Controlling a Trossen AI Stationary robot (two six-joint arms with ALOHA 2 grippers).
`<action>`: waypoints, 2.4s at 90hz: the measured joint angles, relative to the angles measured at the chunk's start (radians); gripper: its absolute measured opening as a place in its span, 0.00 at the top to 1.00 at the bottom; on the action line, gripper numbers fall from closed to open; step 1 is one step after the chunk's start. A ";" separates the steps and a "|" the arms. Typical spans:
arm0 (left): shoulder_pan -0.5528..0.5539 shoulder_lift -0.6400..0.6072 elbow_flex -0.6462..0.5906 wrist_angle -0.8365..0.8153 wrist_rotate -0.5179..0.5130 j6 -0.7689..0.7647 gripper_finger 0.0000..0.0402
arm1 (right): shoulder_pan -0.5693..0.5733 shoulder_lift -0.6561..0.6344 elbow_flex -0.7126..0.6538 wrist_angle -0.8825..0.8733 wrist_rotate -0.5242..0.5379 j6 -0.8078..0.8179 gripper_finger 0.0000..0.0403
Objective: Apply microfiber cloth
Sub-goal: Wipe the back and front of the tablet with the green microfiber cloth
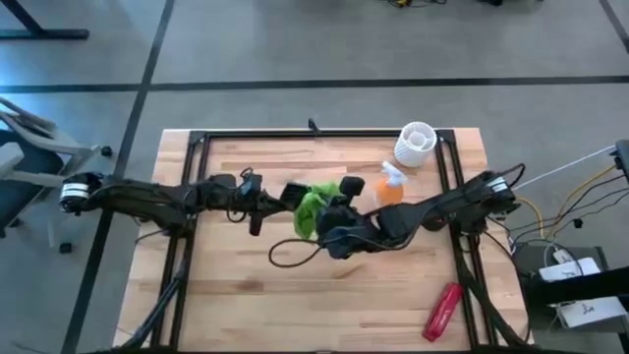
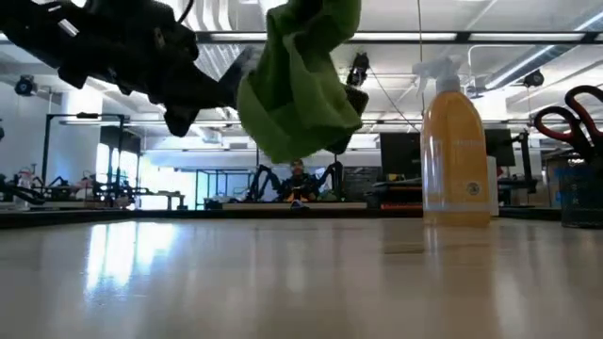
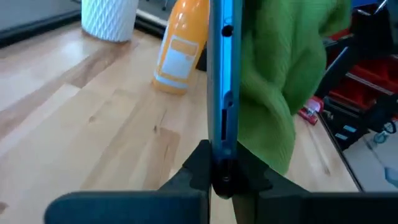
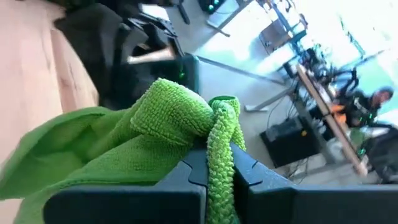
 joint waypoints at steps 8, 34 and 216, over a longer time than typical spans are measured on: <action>-0.004 0.032 0.000 0.026 0.000 -0.011 0.98 | -0.017 0.042 0.000 0.080 0.001 -0.081 1.00; -0.034 0.053 -0.002 0.077 0.012 -0.019 0.98 | -0.054 0.101 0.000 0.265 0.023 -0.258 1.00; -0.043 0.002 0.000 0.142 0.020 -0.060 0.98 | 0.007 0.108 0.001 -0.059 0.006 -0.053 1.00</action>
